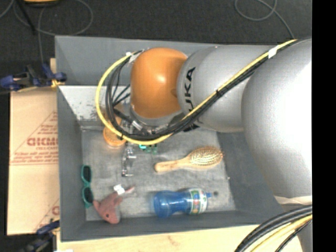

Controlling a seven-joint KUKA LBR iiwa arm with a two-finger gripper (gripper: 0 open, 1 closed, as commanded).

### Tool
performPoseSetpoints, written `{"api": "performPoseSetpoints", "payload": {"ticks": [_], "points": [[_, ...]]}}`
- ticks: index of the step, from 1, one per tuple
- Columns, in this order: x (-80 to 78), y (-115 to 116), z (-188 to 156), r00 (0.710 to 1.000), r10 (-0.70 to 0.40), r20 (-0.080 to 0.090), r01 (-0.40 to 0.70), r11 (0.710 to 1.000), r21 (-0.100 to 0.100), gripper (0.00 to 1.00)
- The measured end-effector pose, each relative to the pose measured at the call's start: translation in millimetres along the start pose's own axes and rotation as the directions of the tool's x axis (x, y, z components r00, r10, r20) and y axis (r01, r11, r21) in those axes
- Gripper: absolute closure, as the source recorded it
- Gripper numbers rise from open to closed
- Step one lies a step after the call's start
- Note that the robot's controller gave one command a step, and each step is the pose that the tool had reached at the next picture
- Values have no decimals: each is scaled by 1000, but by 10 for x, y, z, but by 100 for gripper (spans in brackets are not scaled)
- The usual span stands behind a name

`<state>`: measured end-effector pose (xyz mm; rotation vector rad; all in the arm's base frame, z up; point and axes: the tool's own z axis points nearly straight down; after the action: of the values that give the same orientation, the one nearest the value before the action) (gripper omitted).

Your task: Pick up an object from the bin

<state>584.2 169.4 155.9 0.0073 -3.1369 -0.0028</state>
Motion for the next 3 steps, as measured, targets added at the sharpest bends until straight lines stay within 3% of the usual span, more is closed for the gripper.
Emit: {"api": "performPoseSetpoints", "payload": {"ticks": [1, 2, 3], "points": [[-21, -6, -45, 1000, 3, 8, -3, 1000, -1, 0], [287, -206, 114, 996, -83, 16, 83, 997, 0, 0], [663, -17, 225, 996, -88, 5, 88, 996, 3, 0]]}}
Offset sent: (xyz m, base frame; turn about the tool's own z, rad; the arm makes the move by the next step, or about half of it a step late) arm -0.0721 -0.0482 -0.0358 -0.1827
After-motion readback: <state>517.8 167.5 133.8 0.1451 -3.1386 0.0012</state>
